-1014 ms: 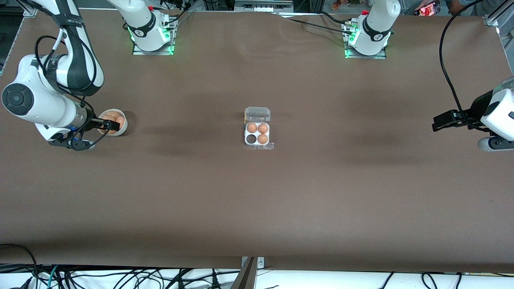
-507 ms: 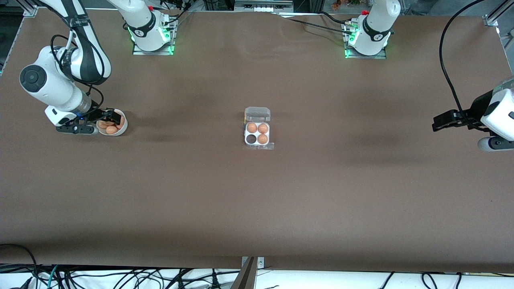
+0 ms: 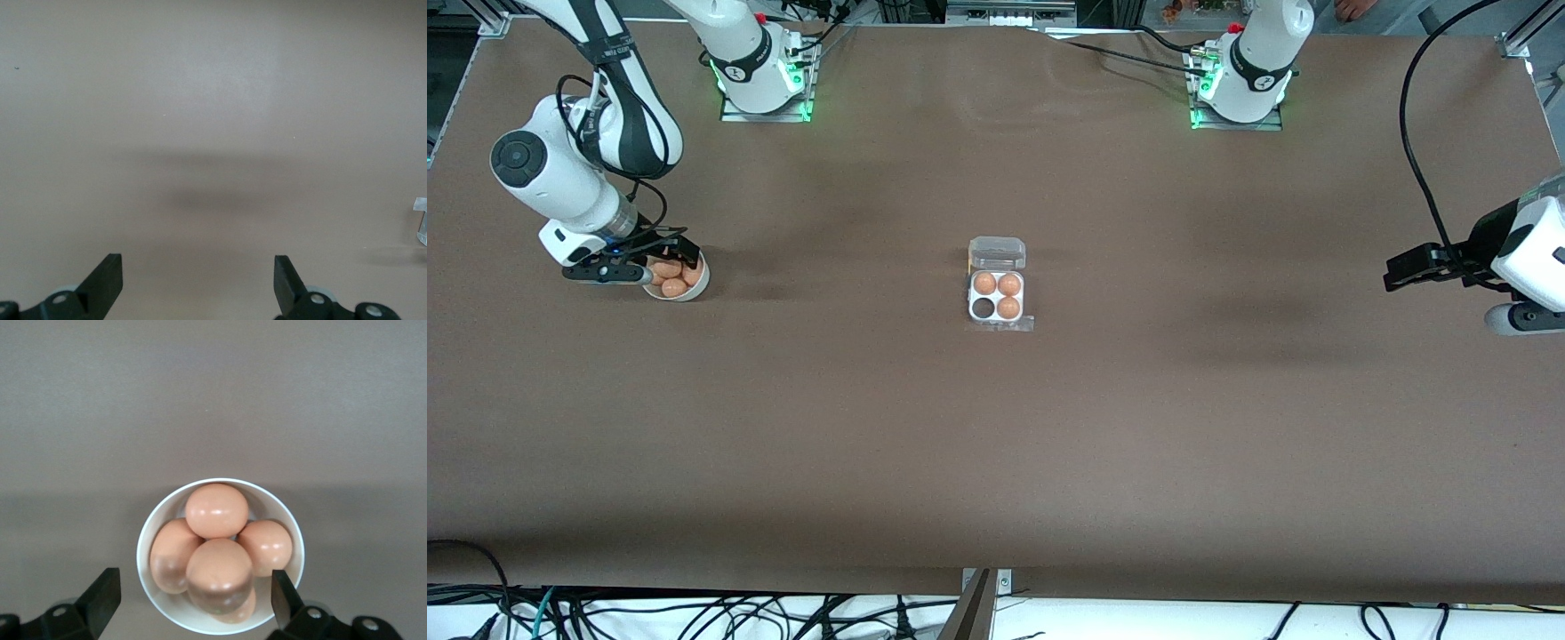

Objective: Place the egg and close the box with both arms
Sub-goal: 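Lower the right gripper and grasp one brown egg from the bowl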

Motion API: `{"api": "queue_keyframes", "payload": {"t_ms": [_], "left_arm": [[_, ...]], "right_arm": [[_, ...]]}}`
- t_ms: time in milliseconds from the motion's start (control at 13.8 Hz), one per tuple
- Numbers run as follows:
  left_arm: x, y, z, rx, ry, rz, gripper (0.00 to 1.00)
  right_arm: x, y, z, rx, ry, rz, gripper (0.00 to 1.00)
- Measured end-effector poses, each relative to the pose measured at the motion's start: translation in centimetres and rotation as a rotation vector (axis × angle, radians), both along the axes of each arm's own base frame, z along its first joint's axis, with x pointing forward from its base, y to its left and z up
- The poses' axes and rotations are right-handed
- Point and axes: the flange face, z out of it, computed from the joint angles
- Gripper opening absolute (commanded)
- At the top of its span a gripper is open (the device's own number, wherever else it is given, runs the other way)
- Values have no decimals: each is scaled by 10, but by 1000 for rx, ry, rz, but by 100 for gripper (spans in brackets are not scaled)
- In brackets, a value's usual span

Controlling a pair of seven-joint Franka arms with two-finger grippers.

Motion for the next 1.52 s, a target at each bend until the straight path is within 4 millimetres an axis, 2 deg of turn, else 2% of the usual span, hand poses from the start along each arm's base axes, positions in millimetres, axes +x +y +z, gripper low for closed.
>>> {"api": "queue_keyframes", "payload": {"t_ms": [579,797,1521], "left_arm": [[0,0,0,0,0,1,100],[0,0,0,0,0,0,100],[0,-1,0,0,0,0,100]], "right_arm": [[0,-3,-10,-6,-3,-1,87],[0,-3,-15,-8,0,0,74],[0,-7,-16,-9,-1,-8,54]]}}
